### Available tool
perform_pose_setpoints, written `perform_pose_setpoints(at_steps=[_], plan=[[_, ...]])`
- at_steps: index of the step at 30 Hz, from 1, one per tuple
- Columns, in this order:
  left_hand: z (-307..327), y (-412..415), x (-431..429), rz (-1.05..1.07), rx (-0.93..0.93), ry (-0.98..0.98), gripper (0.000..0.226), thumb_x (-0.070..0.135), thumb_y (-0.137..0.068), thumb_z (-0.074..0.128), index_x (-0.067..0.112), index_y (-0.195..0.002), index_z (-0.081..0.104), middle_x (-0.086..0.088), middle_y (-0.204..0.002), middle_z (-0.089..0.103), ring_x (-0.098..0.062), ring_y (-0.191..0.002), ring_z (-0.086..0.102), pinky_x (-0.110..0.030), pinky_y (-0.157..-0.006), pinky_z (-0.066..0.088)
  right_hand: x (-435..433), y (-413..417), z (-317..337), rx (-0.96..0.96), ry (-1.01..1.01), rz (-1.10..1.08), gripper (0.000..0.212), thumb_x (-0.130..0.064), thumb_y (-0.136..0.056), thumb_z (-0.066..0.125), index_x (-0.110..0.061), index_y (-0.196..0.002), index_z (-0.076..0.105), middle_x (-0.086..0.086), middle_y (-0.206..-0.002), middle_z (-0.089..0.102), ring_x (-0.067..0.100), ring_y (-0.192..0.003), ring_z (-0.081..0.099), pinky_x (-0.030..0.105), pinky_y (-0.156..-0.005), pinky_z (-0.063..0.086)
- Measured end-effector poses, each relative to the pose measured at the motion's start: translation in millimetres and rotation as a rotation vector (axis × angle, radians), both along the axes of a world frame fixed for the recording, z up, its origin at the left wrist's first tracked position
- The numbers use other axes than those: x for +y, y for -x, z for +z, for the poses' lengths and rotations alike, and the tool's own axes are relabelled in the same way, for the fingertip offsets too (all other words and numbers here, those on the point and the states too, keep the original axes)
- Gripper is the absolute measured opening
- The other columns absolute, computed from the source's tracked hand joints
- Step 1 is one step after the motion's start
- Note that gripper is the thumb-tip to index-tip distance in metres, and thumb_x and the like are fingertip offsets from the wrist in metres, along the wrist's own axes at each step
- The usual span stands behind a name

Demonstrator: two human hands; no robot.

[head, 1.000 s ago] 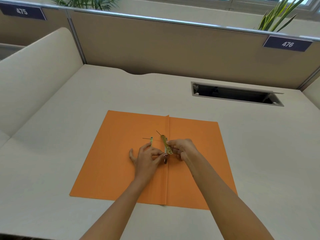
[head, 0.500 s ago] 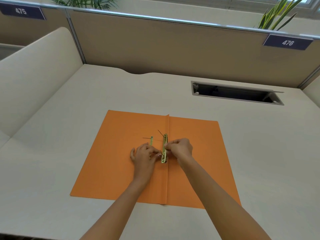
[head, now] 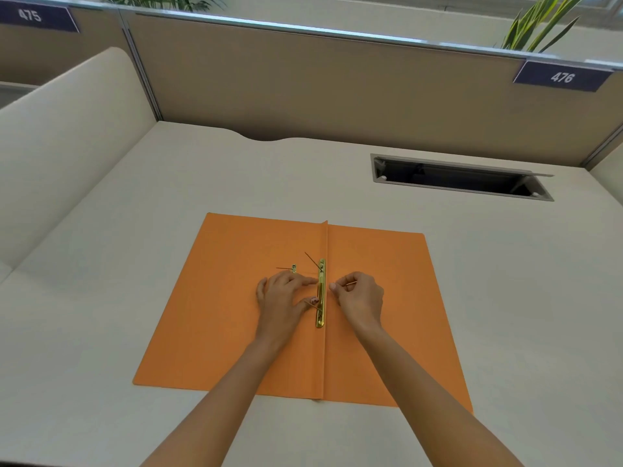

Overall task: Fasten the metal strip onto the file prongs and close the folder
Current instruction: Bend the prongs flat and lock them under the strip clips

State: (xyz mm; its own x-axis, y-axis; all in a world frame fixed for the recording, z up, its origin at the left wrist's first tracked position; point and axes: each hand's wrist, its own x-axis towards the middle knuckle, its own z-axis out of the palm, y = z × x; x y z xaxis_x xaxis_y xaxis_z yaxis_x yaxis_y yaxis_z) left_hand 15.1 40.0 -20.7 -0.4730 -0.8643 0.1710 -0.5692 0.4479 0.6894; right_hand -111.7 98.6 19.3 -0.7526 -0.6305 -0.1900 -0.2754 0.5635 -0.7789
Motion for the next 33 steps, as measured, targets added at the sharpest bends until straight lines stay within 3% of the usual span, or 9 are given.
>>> perform_pose_setpoints(at_steps=[3,6,13,17,22,27,29,33], plan=[[1,-1,-8,-0.098,-0.137,0.045,0.050,0.048,-0.079,0.066,0.044,-0.128,0.054,0.015,-0.131,0.052,-0.011,-0.129,0.037,-0.034,-0.103,0.015,4,3,-2,0.092,0.018,-0.005,0.009,-0.020,-0.083,0.072,-0.012,-0.082,0.069,-0.002,-0.075,0.066,0.021,-0.082,0.065,0.038,-0.078,0.053],[3,-3,-14,-0.150,-0.284,0.114,0.056,0.058,-0.077,0.062,0.054,-0.130,0.046,0.020,-0.138,0.044,-0.009,-0.129,0.032,-0.034,-0.094,0.016,8,5,-7,0.140,0.047,0.024,0.006,-0.019,-0.085,0.070,-0.013,-0.083,0.068,-0.001,-0.077,0.067,0.018,-0.080,0.064,0.035,-0.072,0.053],[1,0,-18,-0.138,-0.278,0.087,0.053,0.065,-0.070,0.063,0.055,-0.121,0.054,0.024,-0.136,0.043,-0.010,-0.127,0.030,-0.032,-0.084,0.012,15,9,-19,0.462,0.129,0.340,0.002,-0.012,-0.088,0.063,-0.012,-0.090,0.065,0.002,-0.087,0.066,0.019,-0.077,0.061,0.033,-0.070,0.050],[5,2,-23,-0.157,-0.316,0.083,0.056,0.072,-0.066,0.060,0.054,-0.118,0.055,0.025,-0.136,0.040,-0.011,-0.126,0.030,-0.033,-0.081,0.014,18,9,-25,0.544,0.197,0.365,0.014,-0.005,-0.087,0.063,-0.011,-0.099,0.063,0.002,-0.090,0.065,0.019,-0.077,0.061,0.033,-0.072,0.048],[7,3,-23,-0.167,-0.304,0.022,0.052,0.072,-0.066,0.061,0.064,-0.117,0.051,0.022,-0.147,0.027,-0.013,-0.129,0.024,-0.034,-0.085,0.013,16,11,-29,0.527,0.256,0.347,0.028,0.002,-0.084,0.065,-0.007,-0.110,0.061,0.005,-0.088,0.063,0.018,-0.076,0.060,0.036,-0.070,0.049],[4,3,-22,-0.166,-0.332,0.007,0.050,0.072,-0.068,0.058,0.067,-0.117,0.049,0.021,-0.155,0.016,-0.017,-0.135,0.018,-0.034,-0.088,0.011,15,14,-33,0.470,0.282,0.318,0.027,0.000,-0.086,0.063,-0.010,-0.110,0.059,0.001,-0.082,0.060,0.016,-0.074,0.057,0.037,-0.070,0.051],[2,3,-22,-0.170,-0.339,0.009,0.051,0.073,-0.069,0.056,0.067,-0.119,0.047,0.020,-0.157,0.014,-0.018,-0.141,0.010,-0.043,-0.100,0.011,15,15,-34,0.457,0.289,0.303,0.024,-0.001,-0.086,0.063,-0.010,-0.109,0.060,0.000,-0.081,0.059,0.015,-0.072,0.057,0.037,-0.068,0.051],[0,1,-20,-0.193,-0.332,-0.020,0.052,0.072,-0.073,0.053,0.068,-0.124,0.039,0.019,-0.157,0.016,-0.011,-0.147,-0.001,-0.057,-0.112,-0.008,12,17,-36,0.423,0.303,0.268,0.019,-0.004,-0.088,0.062,-0.011,-0.105,0.061,-0.006,-0.082,0.057,0.010,-0.070,0.054,0.035,-0.068,0.051]])
